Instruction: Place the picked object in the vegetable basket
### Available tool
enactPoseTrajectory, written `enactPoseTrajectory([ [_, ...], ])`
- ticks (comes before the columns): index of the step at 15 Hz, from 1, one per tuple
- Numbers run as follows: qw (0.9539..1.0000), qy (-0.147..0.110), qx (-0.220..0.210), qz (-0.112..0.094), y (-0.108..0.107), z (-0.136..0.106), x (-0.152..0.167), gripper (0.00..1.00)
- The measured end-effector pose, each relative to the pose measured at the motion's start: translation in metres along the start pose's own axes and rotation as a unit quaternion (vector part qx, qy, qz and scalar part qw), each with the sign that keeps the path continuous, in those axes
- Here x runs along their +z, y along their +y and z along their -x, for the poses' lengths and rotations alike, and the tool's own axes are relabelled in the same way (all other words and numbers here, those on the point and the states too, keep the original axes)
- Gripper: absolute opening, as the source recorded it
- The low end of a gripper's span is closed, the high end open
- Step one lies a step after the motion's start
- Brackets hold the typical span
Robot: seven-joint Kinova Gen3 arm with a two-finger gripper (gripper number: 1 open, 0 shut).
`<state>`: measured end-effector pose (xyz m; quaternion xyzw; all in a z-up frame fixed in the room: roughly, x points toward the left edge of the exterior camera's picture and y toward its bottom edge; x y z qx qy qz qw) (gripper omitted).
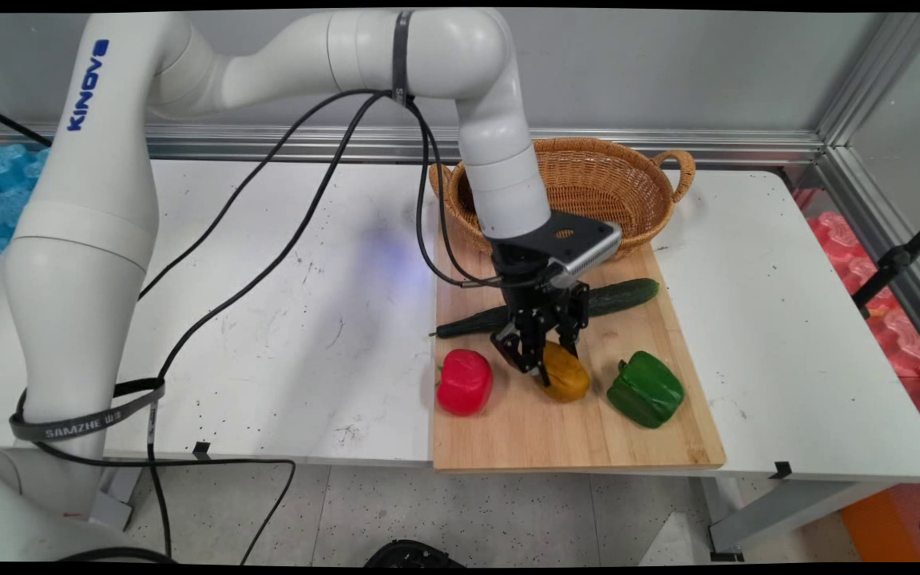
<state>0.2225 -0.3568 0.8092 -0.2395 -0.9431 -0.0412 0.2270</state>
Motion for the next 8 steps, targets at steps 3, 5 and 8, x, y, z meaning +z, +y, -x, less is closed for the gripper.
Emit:
enactPoseTrajectory([
  [3, 0.9999, 0.002, -0.001, -0.011, -0.002, -0.008, -0.022, 0.00],
  [5, 0.9997, 0.004, -0.007, -0.022, -0.003, -0.012, -0.037, 0.00],
  [8, 0.9977, 0.013, -0.038, -0.055, -0.007, -0.021, -0.073, 0.00],
])
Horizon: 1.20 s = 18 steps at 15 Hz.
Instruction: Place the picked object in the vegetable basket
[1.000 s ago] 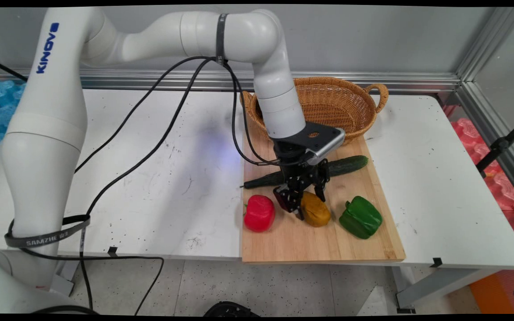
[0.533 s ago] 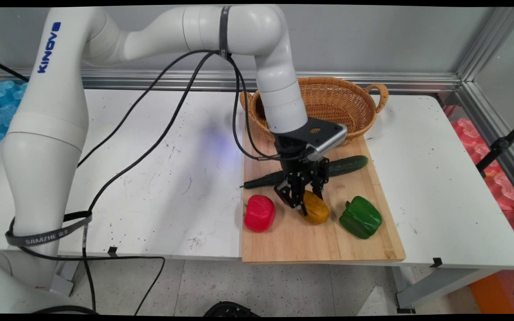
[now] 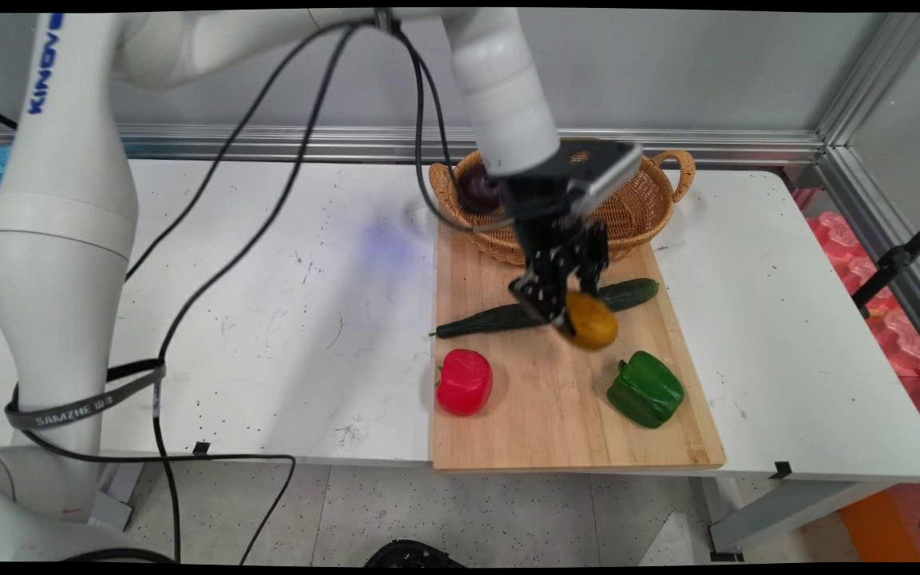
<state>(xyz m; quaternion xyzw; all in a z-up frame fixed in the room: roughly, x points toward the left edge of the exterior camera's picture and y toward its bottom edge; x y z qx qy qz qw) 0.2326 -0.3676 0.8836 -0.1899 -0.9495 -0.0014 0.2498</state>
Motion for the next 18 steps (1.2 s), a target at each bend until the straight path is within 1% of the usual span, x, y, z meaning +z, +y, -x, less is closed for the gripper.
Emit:
enactPoseTrajectory([
  [1, 0.9999, 0.002, -0.010, -0.009, -0.002, -0.002, -0.008, 0.00],
  [3, 0.9983, 0.007, -0.045, -0.037, -0.007, -0.002, -0.029, 0.00],
  [5, 0.9936, 0.008, -0.085, -0.074, -0.015, 0.003, -0.051, 0.00],
  [6, 0.9899, 0.007, -0.105, -0.095, -0.020, 0.007, -0.062, 0.00],
  [9, 0.9809, 0.007, -0.146, -0.129, -0.029, 0.017, -0.077, 0.00],
  [11, 0.9701, 0.008, -0.185, -0.157, -0.037, 0.027, -0.088, 0.00],
  [13, 0.9579, 0.010, -0.223, -0.181, -0.045, 0.037, -0.096, 0.00],
  [14, 0.9507, 0.010, -0.242, -0.193, -0.049, 0.043, -0.099, 0.00],
  [15, 0.9439, 0.011, -0.260, -0.204, -0.052, 0.048, -0.102, 0.00],
  [16, 0.9392, 0.011, -0.271, -0.211, -0.055, 0.052, -0.103, 0.00],
  [18, 0.9226, 0.011, -0.308, -0.232, -0.063, 0.064, -0.107, 0.00],
])
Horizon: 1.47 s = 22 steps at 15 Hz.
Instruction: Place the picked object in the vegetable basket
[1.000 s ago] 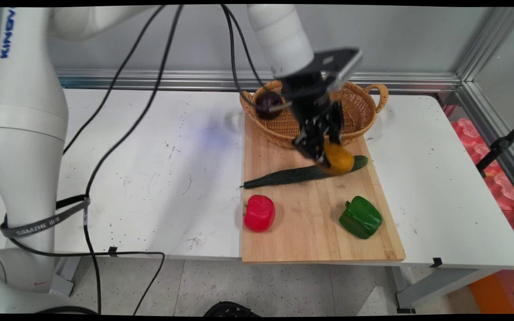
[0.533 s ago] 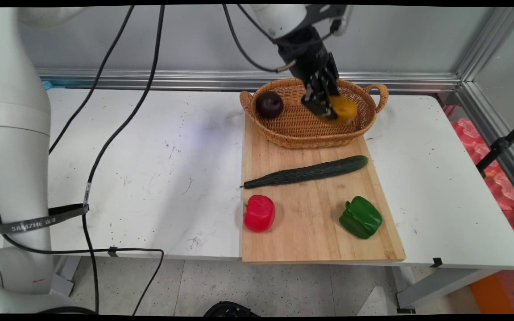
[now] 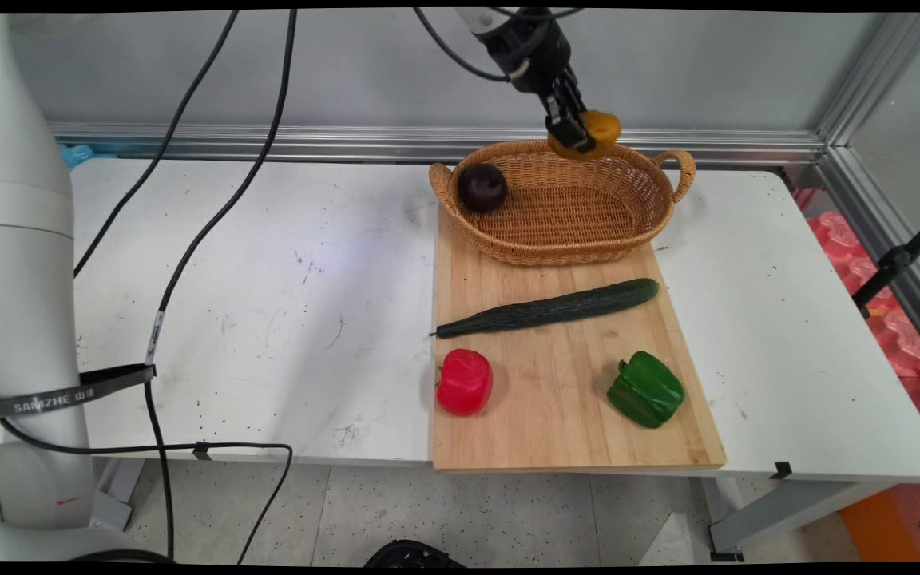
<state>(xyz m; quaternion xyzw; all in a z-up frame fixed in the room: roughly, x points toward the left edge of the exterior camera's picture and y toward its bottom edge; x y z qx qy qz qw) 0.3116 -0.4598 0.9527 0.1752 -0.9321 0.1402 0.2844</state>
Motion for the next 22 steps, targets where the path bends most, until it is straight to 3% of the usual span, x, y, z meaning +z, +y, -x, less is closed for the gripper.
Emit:
enactPoseTrajectory([
  [3, 0.9988, -0.002, -0.042, -0.025, -0.016, 0.005, 0.006, 0.00],
  [6, 0.9944, -0.008, -0.091, -0.054, -0.037, 0.011, 0.021, 0.00],
  [9, 0.9894, -0.019, -0.127, -0.068, -0.052, 0.020, 0.040, 0.00],
  [14, 0.9853, -0.046, -0.153, -0.060, -0.064, 0.042, 0.079, 0.00],
  [22, 0.9847, -0.071, -0.156, -0.031, -0.064, 0.071, 0.122, 0.00],
])
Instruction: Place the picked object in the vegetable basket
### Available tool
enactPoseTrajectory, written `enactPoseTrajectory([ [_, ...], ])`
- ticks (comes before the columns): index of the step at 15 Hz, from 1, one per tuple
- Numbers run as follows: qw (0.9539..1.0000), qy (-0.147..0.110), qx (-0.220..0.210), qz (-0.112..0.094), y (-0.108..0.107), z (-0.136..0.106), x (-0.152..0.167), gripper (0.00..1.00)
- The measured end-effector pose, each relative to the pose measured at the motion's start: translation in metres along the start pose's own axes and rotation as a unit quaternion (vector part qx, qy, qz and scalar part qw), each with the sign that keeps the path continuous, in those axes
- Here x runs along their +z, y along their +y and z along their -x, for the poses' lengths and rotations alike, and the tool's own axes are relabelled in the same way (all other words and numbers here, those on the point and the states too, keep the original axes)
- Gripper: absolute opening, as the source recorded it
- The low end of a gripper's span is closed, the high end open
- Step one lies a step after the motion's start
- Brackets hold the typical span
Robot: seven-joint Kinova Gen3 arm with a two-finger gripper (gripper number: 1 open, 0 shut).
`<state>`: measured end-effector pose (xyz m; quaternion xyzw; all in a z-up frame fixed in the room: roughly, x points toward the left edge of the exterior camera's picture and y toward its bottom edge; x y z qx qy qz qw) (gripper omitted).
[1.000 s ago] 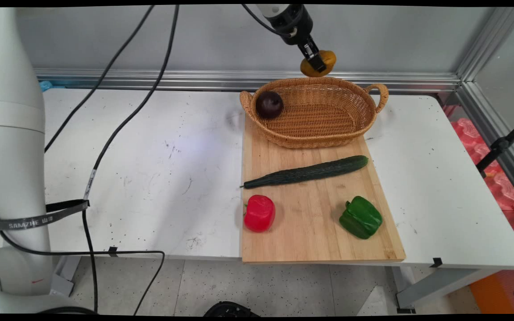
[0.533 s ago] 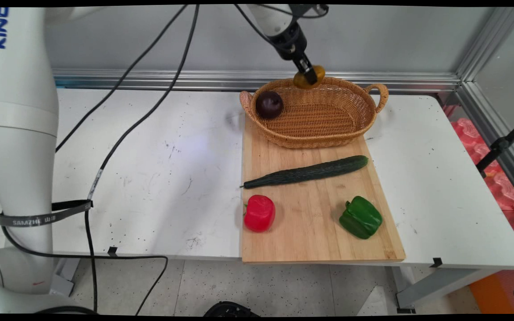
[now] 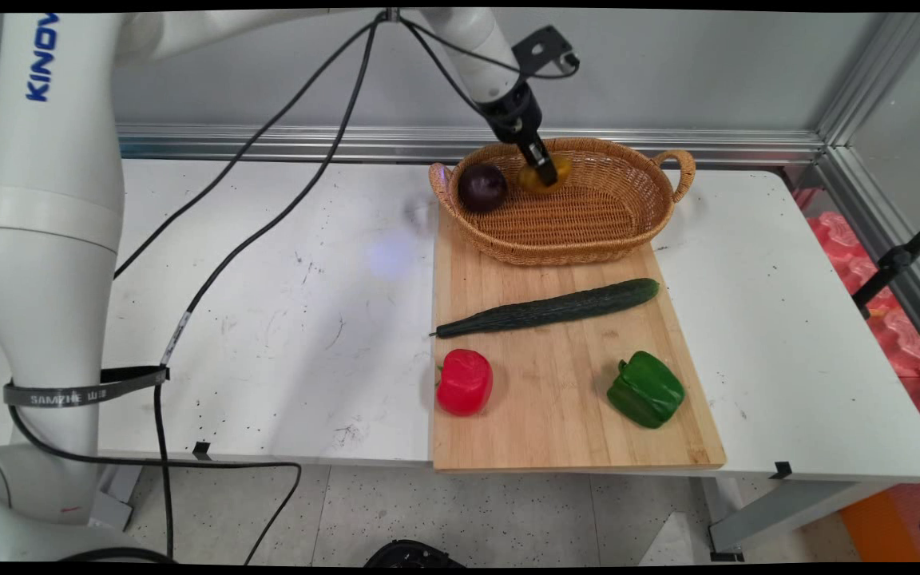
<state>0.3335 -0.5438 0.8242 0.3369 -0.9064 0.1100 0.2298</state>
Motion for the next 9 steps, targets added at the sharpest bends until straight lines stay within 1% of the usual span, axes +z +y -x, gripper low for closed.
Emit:
enactPoseTrajectory([
  [4, 0.9999, -0.006, 0.006, 0.007, 0.000, 0.007, 0.013, 0.00],
  [5, 0.9999, -0.006, 0.009, 0.008, 0.000, 0.009, 0.015, 1.00],
  [9, 0.9997, 0.002, 0.021, 0.010, 0.001, 0.010, 0.010, 1.00],
])
